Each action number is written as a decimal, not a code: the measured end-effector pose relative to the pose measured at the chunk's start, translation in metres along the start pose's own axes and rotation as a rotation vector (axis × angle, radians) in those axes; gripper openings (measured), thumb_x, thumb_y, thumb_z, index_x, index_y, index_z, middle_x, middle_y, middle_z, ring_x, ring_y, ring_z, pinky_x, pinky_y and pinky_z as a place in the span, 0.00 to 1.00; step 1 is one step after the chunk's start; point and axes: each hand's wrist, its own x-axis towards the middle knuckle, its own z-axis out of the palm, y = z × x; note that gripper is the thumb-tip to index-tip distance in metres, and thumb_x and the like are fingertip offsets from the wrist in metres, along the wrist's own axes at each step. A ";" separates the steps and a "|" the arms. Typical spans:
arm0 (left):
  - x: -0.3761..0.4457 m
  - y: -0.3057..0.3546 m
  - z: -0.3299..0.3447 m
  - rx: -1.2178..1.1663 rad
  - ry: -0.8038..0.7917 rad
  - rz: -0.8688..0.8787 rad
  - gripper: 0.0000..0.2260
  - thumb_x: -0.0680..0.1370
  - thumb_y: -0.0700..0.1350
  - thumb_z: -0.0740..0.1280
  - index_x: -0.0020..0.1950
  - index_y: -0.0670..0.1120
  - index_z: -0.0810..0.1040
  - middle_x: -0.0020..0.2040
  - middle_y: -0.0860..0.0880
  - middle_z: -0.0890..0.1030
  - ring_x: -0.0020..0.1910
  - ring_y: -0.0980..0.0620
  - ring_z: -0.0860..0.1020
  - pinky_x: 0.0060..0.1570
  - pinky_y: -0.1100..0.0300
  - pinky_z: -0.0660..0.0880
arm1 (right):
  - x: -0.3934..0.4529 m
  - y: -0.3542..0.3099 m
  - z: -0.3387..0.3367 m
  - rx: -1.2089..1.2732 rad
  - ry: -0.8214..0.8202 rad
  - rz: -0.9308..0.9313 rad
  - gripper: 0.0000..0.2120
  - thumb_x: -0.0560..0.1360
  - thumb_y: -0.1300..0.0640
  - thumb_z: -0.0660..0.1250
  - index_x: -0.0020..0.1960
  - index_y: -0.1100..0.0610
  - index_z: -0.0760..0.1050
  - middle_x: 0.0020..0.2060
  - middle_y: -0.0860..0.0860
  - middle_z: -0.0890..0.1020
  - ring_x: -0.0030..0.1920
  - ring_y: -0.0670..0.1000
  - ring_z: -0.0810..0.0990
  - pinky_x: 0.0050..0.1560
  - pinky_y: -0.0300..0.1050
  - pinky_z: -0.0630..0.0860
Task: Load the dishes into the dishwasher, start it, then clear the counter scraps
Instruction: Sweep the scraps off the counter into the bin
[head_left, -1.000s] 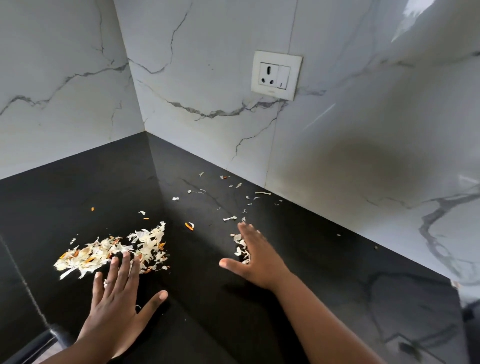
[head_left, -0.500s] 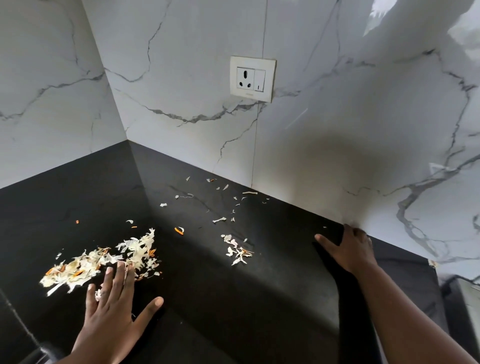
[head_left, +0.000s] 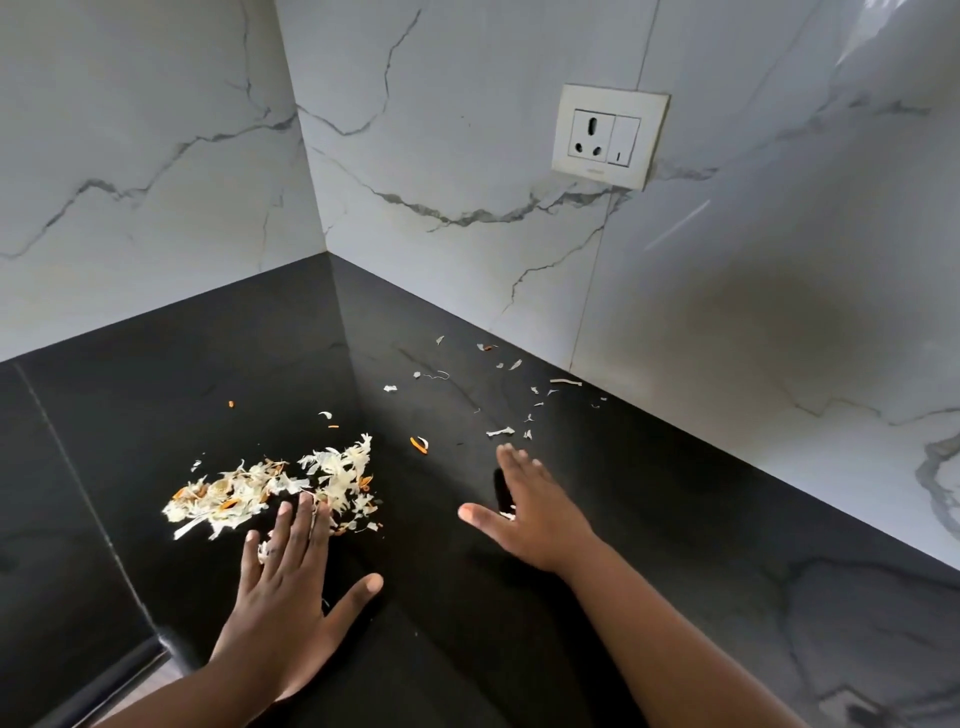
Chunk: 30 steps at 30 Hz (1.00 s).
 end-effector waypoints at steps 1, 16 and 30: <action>0.000 -0.001 0.000 0.002 0.004 0.000 0.48 0.64 0.78 0.31 0.75 0.49 0.30 0.74 0.54 0.27 0.71 0.56 0.24 0.72 0.50 0.29 | -0.001 -0.007 0.002 0.128 0.028 -0.020 0.45 0.73 0.30 0.59 0.79 0.52 0.46 0.78 0.48 0.49 0.77 0.46 0.46 0.74 0.42 0.45; 0.000 -0.001 0.001 -0.005 0.060 -0.010 0.53 0.63 0.82 0.34 0.76 0.45 0.32 0.75 0.52 0.30 0.72 0.55 0.26 0.70 0.52 0.26 | 0.005 -0.037 0.031 -0.280 0.063 0.192 0.60 0.59 0.21 0.31 0.77 0.63 0.36 0.77 0.60 0.40 0.77 0.58 0.36 0.75 0.52 0.35; 0.018 -0.004 0.009 -0.121 0.057 -0.177 0.59 0.63 0.82 0.45 0.75 0.35 0.58 0.76 0.40 0.56 0.76 0.45 0.52 0.72 0.60 0.33 | 0.099 0.095 -0.076 -0.187 0.247 0.075 0.47 0.67 0.24 0.56 0.76 0.53 0.59 0.77 0.51 0.60 0.77 0.51 0.54 0.74 0.47 0.52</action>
